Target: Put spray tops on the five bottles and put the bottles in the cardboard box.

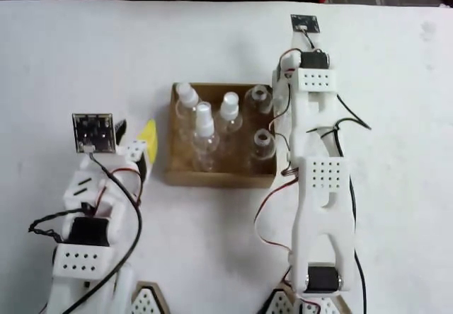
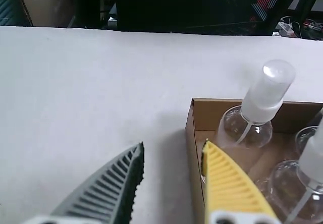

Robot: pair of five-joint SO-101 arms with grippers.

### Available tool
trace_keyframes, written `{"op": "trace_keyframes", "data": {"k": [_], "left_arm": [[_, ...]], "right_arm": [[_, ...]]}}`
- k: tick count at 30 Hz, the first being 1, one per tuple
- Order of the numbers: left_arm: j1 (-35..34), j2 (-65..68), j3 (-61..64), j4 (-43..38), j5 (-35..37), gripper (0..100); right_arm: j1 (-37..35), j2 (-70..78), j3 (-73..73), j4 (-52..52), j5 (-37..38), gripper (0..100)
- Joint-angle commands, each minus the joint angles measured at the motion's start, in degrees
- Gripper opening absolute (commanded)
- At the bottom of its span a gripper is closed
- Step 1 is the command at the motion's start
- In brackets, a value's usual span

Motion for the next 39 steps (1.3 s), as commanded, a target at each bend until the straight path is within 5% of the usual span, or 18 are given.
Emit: {"op": "trace_keyframes", "data": {"k": [1, 12, 25, 34, 39], "left_arm": [[0.1, -1.2, -0.4, -1.1, -0.8, 18], [0.1, -1.2, -0.4, -1.2, -2.5, 18], [0.1, -1.2, -0.4, -1.4, -2.7, 18], [0.2, -1.2, -0.3, -1.4, -2.7, 18], [0.2, -1.2, -0.3, -1.5, -2.7, 18]], "right_arm": [[0.2, -0.2, -1.0, 1.1, 1.2, 8.5], [1.5, -1.0, -1.9, 3.4, 3.6, 4.8], [2.2, -3.9, -26.1, 16.8, 4.1, 4.8], [6.5, -25.9, -24.4, 17.2, 4.2, 1.2], [7.5, -41.5, -9.8, 17.4, 4.2, 1.5]]}}
